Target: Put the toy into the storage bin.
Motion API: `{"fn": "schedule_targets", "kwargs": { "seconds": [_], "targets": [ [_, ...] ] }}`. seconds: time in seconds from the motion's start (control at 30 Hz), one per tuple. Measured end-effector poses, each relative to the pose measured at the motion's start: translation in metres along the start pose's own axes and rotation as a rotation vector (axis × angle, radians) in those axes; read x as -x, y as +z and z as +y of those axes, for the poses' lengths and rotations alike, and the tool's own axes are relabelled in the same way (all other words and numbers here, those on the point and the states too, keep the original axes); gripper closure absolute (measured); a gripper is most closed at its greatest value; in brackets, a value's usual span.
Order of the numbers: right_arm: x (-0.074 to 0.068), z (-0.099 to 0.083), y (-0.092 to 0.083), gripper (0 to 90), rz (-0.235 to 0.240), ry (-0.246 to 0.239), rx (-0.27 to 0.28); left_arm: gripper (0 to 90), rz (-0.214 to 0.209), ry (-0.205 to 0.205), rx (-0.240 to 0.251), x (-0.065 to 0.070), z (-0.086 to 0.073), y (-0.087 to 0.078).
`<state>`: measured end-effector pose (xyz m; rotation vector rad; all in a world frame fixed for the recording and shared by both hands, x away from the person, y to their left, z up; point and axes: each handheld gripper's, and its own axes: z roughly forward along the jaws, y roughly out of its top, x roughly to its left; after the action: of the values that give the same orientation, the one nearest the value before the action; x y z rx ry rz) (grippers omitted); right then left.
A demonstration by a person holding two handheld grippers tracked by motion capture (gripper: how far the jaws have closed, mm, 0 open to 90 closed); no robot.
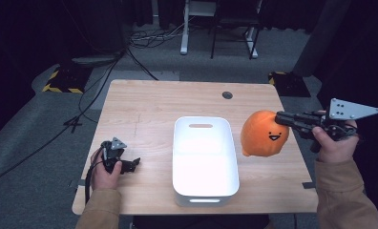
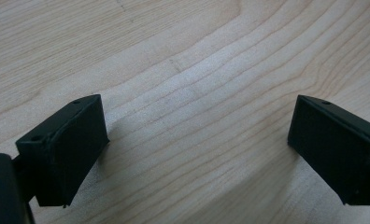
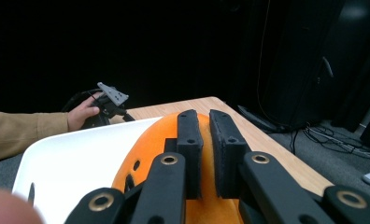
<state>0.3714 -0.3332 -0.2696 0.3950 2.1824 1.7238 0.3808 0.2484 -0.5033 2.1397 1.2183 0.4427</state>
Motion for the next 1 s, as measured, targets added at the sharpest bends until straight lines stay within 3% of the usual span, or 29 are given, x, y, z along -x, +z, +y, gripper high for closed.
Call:
{"fn": "schedule_targets", "kwargs": {
  "seconds": [0.4, 1.0],
  "targets": [
    [-0.017, 0.029, 0.017, 83.6, 0.043, -0.054, 0.02, 5.2, 0.0, 0.0, 0.0, 0.0, 0.0, 0.0],
    [-0.041, 0.042, 0.066, 83.6, 0.147, -0.077, 0.005, 5.2, 0.001, 0.001, 0.0, 0.0, 0.0, 0.0]
  ]
}}
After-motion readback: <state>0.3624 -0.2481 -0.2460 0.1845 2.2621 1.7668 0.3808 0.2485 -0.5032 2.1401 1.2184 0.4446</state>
